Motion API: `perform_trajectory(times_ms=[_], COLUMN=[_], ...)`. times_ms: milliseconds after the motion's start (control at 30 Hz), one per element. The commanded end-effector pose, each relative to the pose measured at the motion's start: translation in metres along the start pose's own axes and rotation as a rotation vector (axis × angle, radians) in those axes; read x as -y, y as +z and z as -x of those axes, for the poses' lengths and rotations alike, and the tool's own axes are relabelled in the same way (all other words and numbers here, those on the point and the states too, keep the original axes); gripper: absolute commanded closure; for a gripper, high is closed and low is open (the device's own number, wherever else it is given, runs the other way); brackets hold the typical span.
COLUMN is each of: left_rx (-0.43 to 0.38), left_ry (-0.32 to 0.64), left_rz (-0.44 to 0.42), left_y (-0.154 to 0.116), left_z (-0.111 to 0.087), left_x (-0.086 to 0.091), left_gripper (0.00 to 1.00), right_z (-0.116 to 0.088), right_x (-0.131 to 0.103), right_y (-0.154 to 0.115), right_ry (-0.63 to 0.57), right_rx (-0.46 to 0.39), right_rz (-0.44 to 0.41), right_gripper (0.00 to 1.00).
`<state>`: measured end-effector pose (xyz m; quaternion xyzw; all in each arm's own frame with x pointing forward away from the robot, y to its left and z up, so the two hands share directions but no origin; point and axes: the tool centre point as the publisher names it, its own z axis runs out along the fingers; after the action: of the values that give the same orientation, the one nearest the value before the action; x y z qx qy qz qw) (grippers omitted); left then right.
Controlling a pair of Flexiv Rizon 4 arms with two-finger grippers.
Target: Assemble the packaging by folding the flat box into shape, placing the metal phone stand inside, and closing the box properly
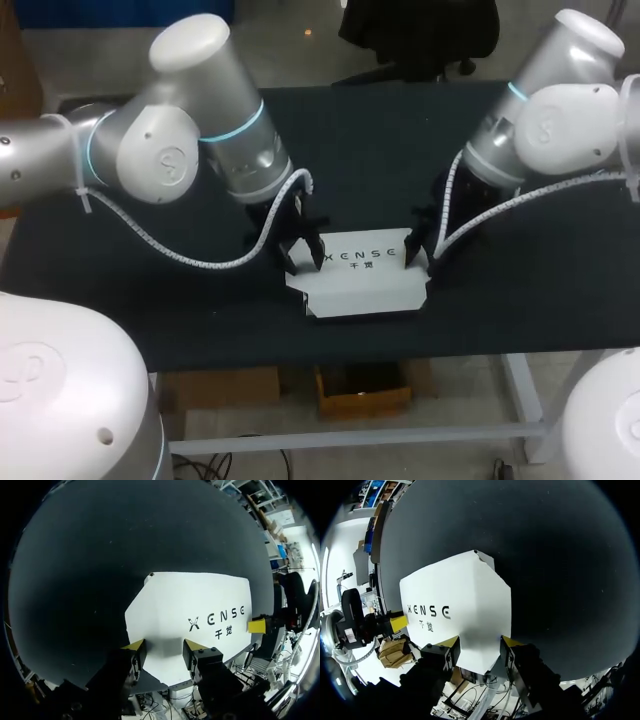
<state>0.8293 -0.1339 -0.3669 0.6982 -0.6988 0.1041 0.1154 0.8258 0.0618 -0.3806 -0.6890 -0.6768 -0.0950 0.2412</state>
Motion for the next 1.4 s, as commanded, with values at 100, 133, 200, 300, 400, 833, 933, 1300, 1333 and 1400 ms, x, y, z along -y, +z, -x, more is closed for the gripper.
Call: perform_trajectory(times_ms=[100, 133, 200, 300, 400, 833, 933, 1300, 1333, 1400], left_rx=[-0.031, -0.037, -0.046, -0.055, -0.074, -0.161, -0.176, -0.226, -0.233, -0.239], left_ry=[0.003, 0.001, 0.004, 0.002, 0.002, 0.005, 0.001, 0.001, 0.003, 0.005], left_rz=[-0.011, -0.011, -0.014, -0.018, -0.022, -0.027, -0.027, -0.017, -0.015, -0.013], left_y=[0.0040, 0.0043, 0.0050, 0.0054, 0.0055, 0.0091, 0.0094, 0.0114, 0.0115, 0.0114], left_z=[0.0043, 0.0049, 0.0056, 0.0055, 0.0060, 0.0081, 0.0078, 0.0024, 0.0020, 0.0007], left_x=[-0.0018, -0.0021, -0.0045, -0.0052, -0.0056, -0.0055, -0.0055, -0.0027, -0.0026, -0.0020], left_gripper=[0.51, 0.51, 0.51, 0.51, 0.51, 0.51, 0.51, 0.53, 0.53, 0.53], right_z=[0.0032, 0.0032, 0.0030, 0.0027, 0.0025, 0.0008, 0.0003, -0.0026, -0.0033, -0.0047], right_x=[0.0047, 0.0047, 0.0048, 0.0048, 0.0049, 0.0024, 0.0017, -0.0030, -0.0034, -0.0041], right_y=[0.0015, 0.0015, 0.0015, 0.0017, 0.0023, 0.0065, 0.0068, 0.0075, 0.0074, 0.0075], right_ry=[-0.012, -0.013, -0.015, -0.019, -0.023, -0.052, -0.056, -0.065, -0.066, -0.068], right_rx=[-0.022, -0.023, -0.026, -0.033, -0.042, -0.093, -0.103, -0.130, -0.132, -0.136], right_rz=[0.026, 0.027, 0.028, 0.031, 0.035, 0.061, 0.065, 0.069, 0.069, 0.068], right_gripper=[0.51, 0.51, 0.51, 0.51, 0.51, 0.51, 0.51, 0.51, 0.51, 0.51])
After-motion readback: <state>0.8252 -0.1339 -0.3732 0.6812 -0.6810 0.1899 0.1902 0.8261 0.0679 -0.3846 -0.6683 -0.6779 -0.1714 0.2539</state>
